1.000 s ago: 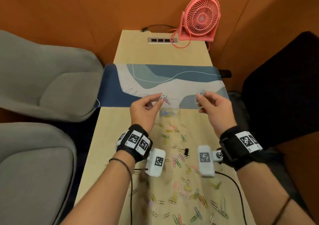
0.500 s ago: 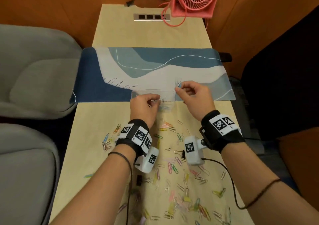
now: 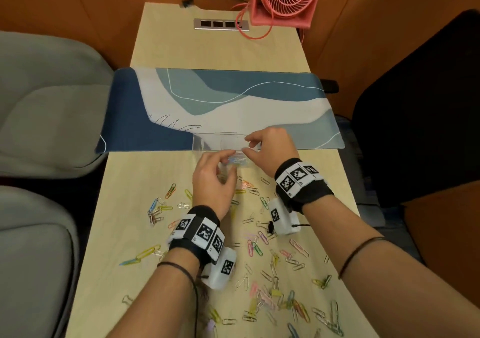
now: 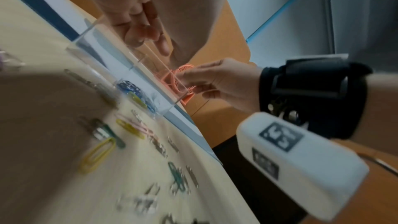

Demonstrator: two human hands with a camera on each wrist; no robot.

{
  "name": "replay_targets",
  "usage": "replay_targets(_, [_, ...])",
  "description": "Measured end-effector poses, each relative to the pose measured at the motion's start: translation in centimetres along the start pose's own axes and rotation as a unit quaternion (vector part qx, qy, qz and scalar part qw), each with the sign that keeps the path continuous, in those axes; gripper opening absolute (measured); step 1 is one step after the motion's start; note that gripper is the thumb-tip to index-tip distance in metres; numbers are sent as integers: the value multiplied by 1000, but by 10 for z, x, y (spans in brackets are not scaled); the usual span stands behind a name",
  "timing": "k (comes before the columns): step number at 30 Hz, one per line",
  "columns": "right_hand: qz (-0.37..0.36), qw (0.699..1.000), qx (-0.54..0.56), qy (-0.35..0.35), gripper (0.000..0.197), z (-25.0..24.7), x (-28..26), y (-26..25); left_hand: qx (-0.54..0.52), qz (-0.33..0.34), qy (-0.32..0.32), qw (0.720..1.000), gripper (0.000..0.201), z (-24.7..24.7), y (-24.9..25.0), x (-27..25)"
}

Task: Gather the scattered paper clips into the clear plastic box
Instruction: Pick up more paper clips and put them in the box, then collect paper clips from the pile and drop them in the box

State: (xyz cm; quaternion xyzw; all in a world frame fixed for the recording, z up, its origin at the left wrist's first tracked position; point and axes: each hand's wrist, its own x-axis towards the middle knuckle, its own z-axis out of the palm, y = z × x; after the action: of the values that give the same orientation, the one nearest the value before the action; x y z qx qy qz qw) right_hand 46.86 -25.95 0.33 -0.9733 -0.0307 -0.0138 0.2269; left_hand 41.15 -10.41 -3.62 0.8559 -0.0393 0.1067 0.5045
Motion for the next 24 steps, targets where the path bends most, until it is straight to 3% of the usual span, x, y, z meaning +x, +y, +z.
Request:
replay_targets(5, [-27, 998, 35, 39, 21, -20, -36, -7, 11, -12, -55, 998, 36, -16, 1, -31])
replay_targets(9, [-41, 997, 64, 9, 14, -36, -104, -10, 31, -16, -111, 993, 29, -51, 2, -75])
replay_targets(14, [-12, 989, 70, -131, 13, -32, -214, -2, 89, -44, -187, 977, 23, -101, -3, -162])
replay_targets(18, [39, 968, 59, -240, 6, -28, -299, 2, 143, -67, -210, 965, 23, -128, -3, -238])
replay_targets(21, [79, 949, 44, -301, 11, -24, -351, 4, 194, -95, -175, 960, 39, -141, -2, -286])
replay_targets(24, [109, 912, 80, -387, 23, -15, -405, -2, 195, -166, -136, 957, 65, -148, -3, -328])
